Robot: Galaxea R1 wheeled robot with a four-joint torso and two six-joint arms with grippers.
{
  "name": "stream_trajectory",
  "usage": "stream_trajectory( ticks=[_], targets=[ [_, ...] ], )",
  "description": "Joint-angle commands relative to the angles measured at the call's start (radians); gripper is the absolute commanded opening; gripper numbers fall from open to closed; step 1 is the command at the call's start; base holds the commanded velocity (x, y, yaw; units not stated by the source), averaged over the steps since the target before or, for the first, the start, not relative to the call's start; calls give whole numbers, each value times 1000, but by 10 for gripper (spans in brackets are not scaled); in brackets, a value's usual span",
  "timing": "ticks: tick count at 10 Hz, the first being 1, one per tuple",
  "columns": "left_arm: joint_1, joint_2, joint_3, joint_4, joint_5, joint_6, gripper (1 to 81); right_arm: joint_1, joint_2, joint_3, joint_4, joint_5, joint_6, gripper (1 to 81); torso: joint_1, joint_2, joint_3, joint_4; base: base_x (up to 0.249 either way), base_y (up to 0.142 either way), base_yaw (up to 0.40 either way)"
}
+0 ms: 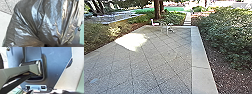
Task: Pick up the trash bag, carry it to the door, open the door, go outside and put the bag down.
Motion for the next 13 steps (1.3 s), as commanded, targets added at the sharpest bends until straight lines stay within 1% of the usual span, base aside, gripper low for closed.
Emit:
stream_trajectory(
  ticks=[1, 2, 5, 7, 8, 10, 11, 13],
  targets=[
    [-134, -60, 6, -66, 140, 3, 10, 15, 4, 7, -5, -68, -3, 811, 0, 0, 1, 0, 0, 0, 0],
    [-174, -70, 3, -82, 157, 3, 10, 15, 6, 7, -3, -68, -3, 811, 0, 0, -8, 0, 0, 0, 0],
    [-289, -99, -2, -137, 236, 3, 10, 12, 6, 8, -2, -68, -3, 811, 0, 0, -7, 0, 0, 0, 0],
    [-356, -99, -13, -160, 260, 2, 10, 11, 6, 8, 1, -68, -1, 811, 0, 0, -7, 0, 0, 0, 0],
    [-386, -93, -34, -171, 293, 2, 10, 6, 7, 8, 3, -68, -1, 811, 0, 0, -7, 0, 0, 0, 0],
    [-487, -80, -112, -198, 393, 2, 10, 3, 7, 8, 3, -68, -1, 811, 0, 0, -7, 0, 0, 0, 0],
    [-533, -80, -131, -215, 427, 3, 10, 3, 9, 8, 3, -68, -1, 811, 0, 0, -7, 0, 0, 0, 0],
    [-621, -80, -154, -221, 456, 0, 10, 3, 10, 21, 3, -68, -1, 811, 0, 1, -8, 0, 0, 0, 0]
  ],
)
